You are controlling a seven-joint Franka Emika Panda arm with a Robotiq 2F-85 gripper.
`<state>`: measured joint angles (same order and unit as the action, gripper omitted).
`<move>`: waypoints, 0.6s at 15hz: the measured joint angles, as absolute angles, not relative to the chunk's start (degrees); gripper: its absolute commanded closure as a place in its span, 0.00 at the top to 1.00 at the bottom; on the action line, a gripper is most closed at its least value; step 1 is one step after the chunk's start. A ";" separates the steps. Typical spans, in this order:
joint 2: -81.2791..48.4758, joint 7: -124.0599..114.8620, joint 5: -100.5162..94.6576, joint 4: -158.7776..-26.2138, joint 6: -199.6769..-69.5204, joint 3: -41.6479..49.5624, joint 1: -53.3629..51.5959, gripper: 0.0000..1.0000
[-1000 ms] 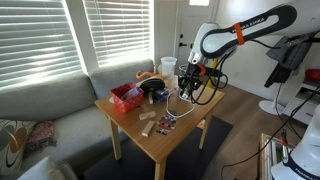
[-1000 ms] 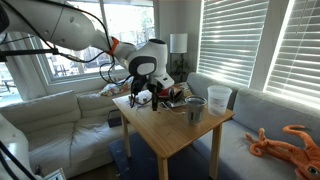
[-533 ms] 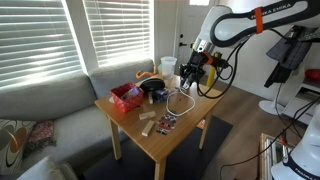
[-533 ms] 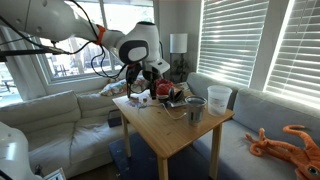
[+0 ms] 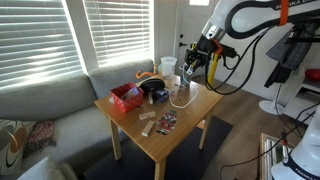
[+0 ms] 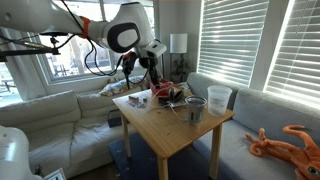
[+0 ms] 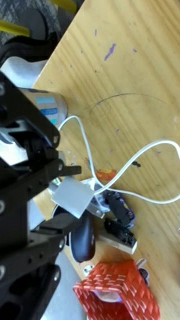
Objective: Put the charger into the metal cup
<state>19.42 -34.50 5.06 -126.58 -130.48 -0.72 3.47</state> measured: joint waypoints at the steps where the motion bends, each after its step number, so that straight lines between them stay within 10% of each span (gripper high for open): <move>1: 20.63 -34.33 4.14 -127.21 -132.60 -0.98 3.64 0.18; 2: 21.94 -34.22 3.60 -128.05 -134.86 -1.25 3.77 0.43; 7: 26.12 -34.05 3.00 -130.93 -138.26 -1.95 4.32 0.43; 8: 26.16 -34.04 2.99 -131.07 -138.35 -1.97 4.34 0.18; 9: 26.15 -34.03 2.98 -131.19 -138.48 -1.98 4.35 0.18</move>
<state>26.15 -34.03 2.98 -131.19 -138.48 -1.98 4.35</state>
